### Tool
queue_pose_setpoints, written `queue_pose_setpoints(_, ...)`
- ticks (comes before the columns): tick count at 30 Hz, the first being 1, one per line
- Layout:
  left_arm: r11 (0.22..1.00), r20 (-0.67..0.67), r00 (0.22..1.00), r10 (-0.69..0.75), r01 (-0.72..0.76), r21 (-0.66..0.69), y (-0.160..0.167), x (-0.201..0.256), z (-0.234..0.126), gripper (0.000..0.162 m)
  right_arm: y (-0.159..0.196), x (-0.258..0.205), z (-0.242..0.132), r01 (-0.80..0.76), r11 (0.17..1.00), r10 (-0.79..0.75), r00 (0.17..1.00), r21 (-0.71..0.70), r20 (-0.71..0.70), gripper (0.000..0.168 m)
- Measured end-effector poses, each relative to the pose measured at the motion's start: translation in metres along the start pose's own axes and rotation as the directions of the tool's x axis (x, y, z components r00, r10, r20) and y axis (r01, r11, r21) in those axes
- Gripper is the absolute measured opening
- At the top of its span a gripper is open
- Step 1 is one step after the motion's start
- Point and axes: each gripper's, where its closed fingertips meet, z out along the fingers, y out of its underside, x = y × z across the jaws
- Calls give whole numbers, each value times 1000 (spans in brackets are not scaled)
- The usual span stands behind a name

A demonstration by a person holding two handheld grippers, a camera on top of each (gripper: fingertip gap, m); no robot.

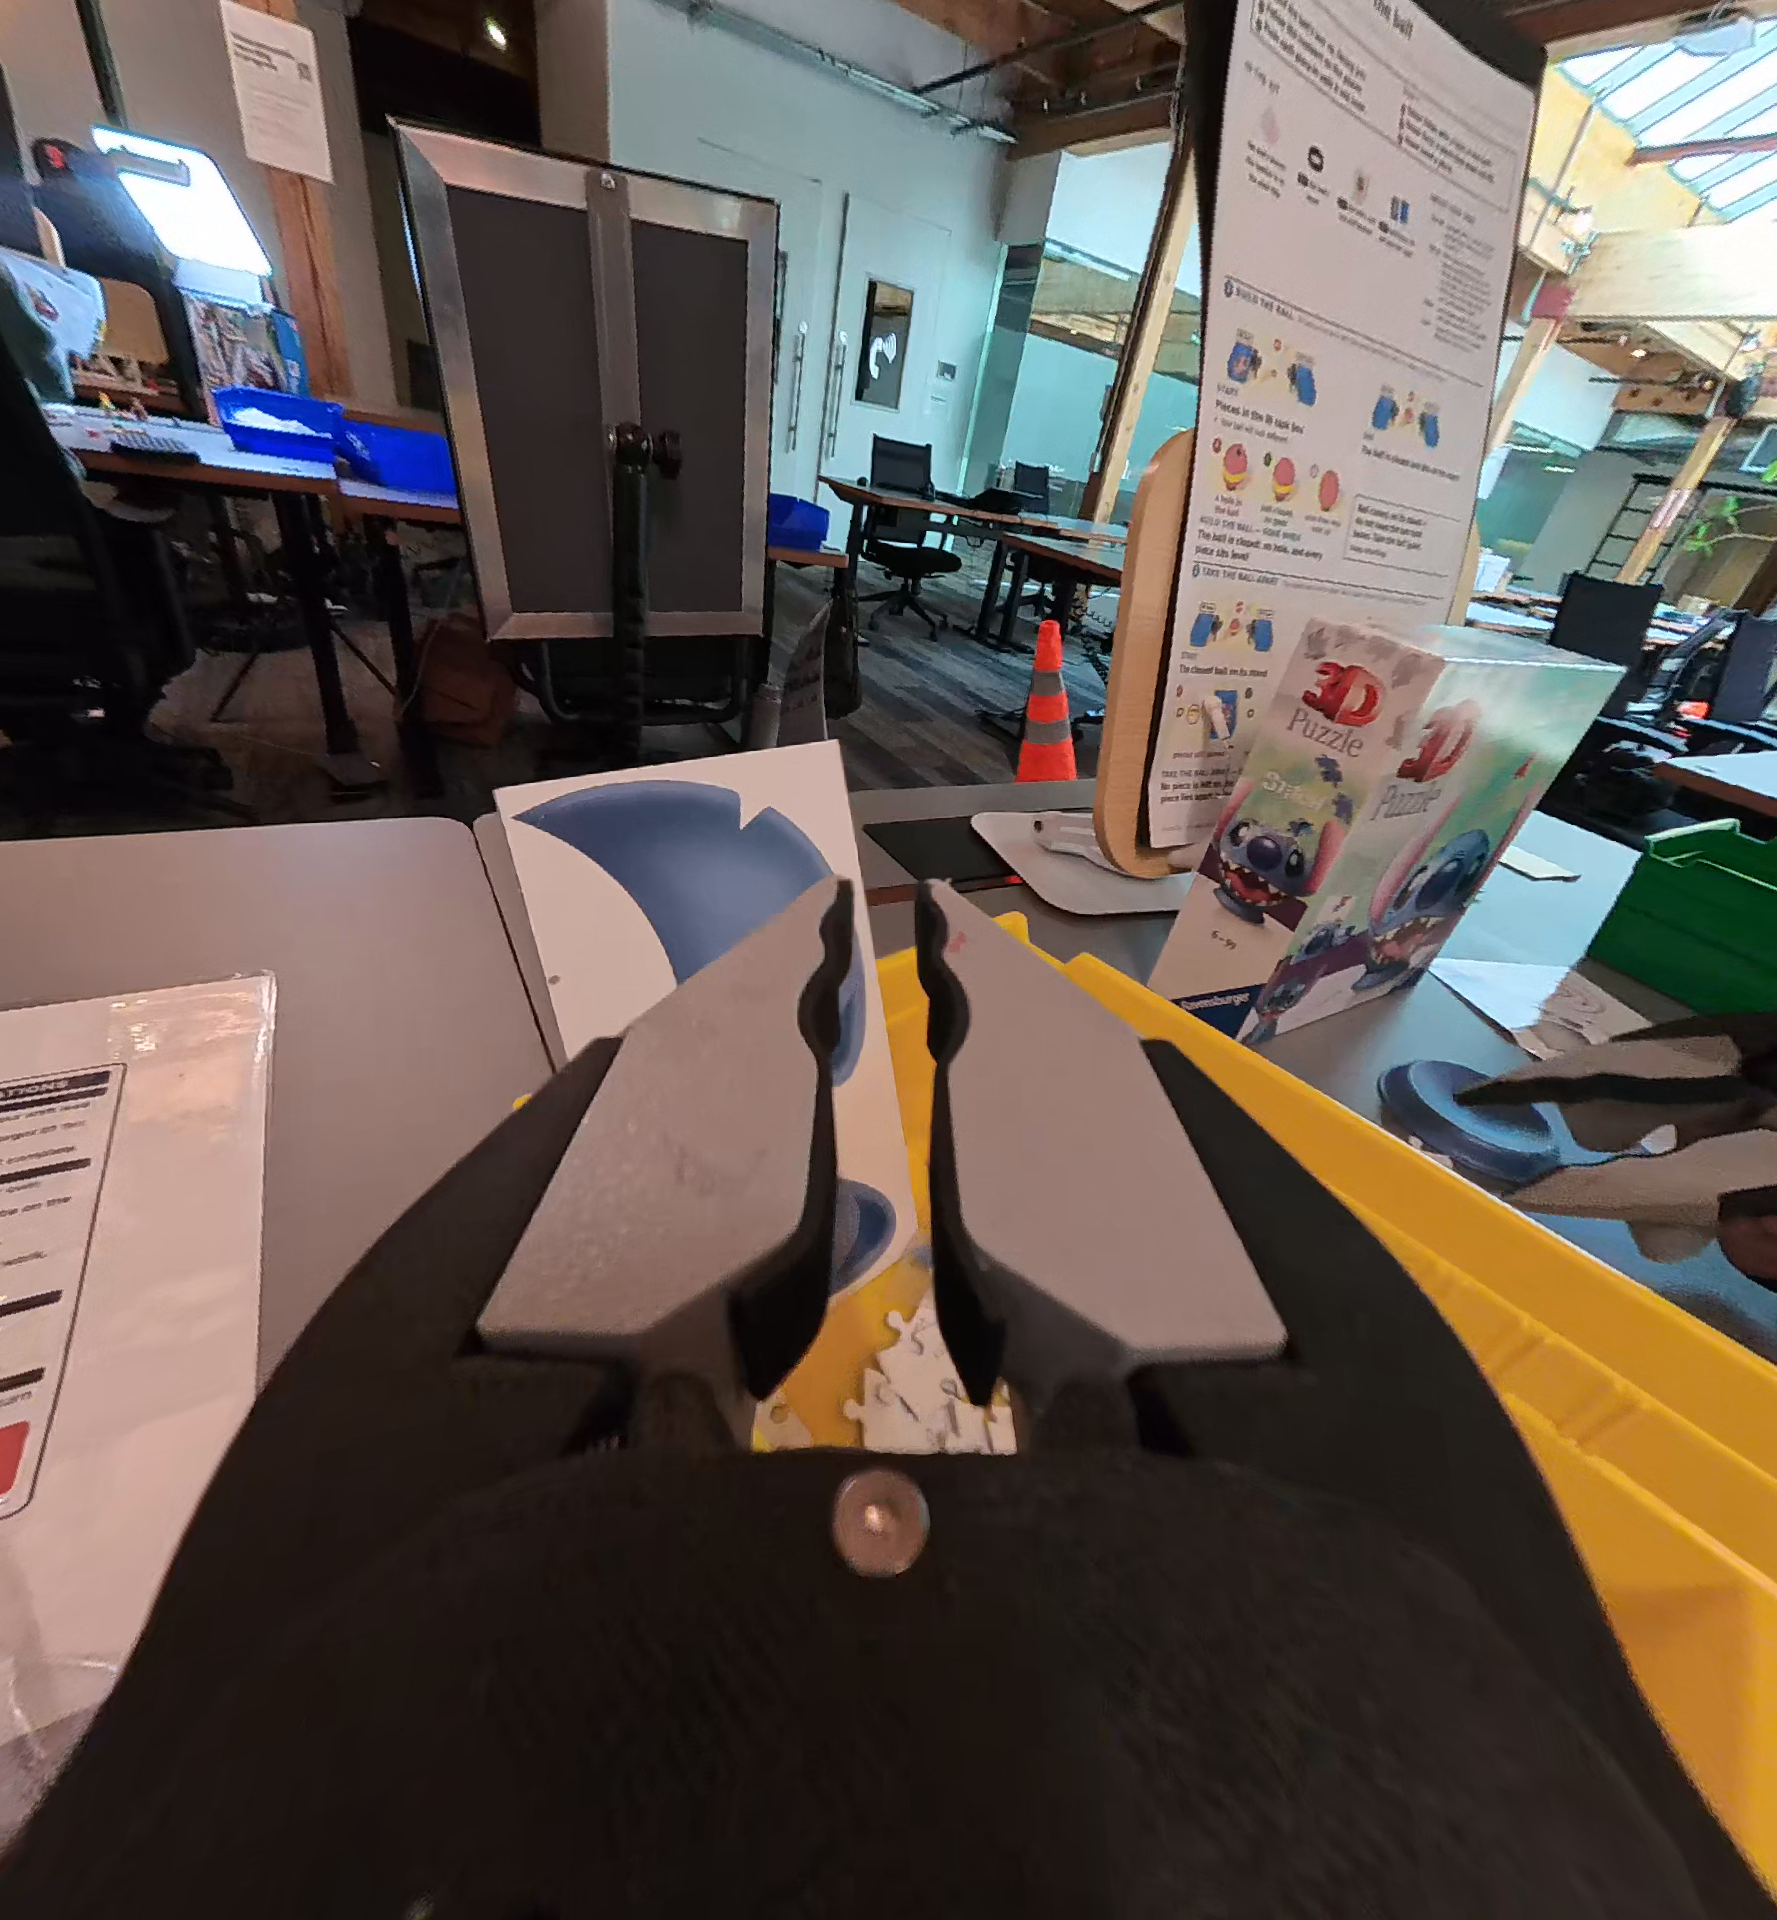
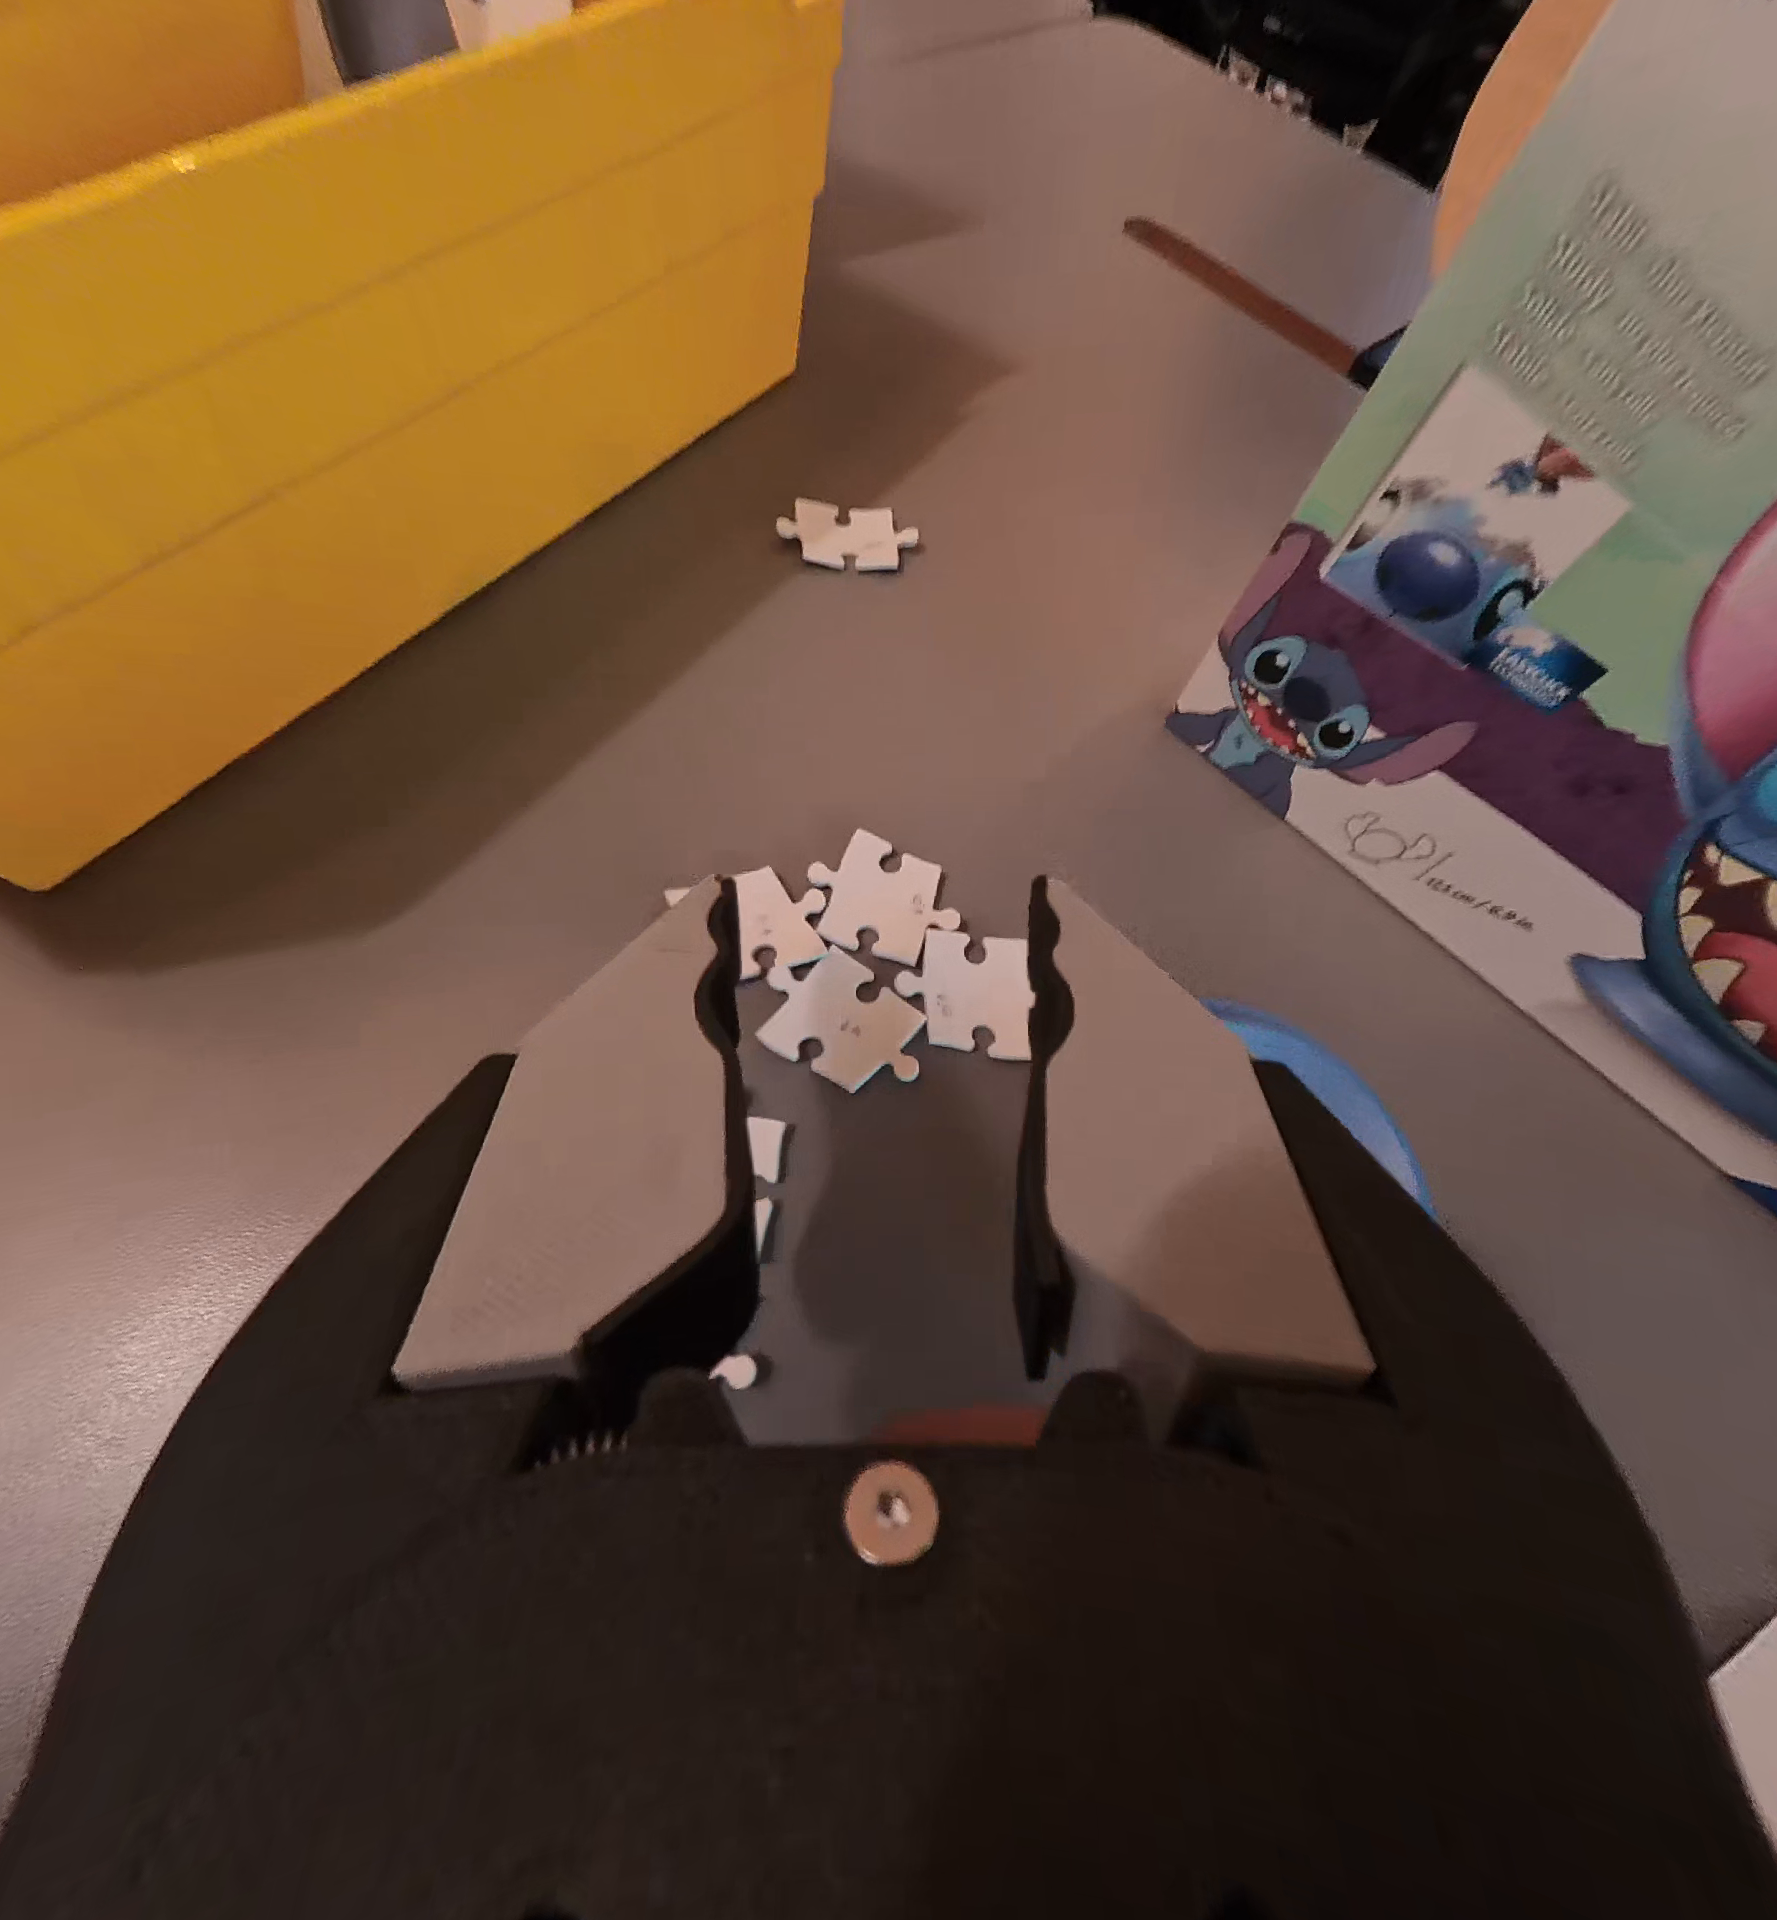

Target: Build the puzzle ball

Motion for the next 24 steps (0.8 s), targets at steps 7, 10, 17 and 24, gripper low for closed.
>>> queue_pose_setpoints(7,1000,-8,1000,15,-15,-1,-2,6,-3,8,10,20,-2,-21,999,19,999,-39,-49,53)
queue_pose_setpoints(10,1000,-11,1000,13,-13,-8,-1,6,-2,8,6,37,-11,-45,999,44,995,-10,-94,54)
queue_pose_setpoints(17,1000,-20,1000,-12,12,0,-6,8,-7,8,27,96,-69,-199,979,204,952,45,-228,56)
queue_pose_setpoints(24,998,-39,997,-66,66,3,-11,9,-12,10,98,109,-150,-289,957,274,887,18,-372,57)
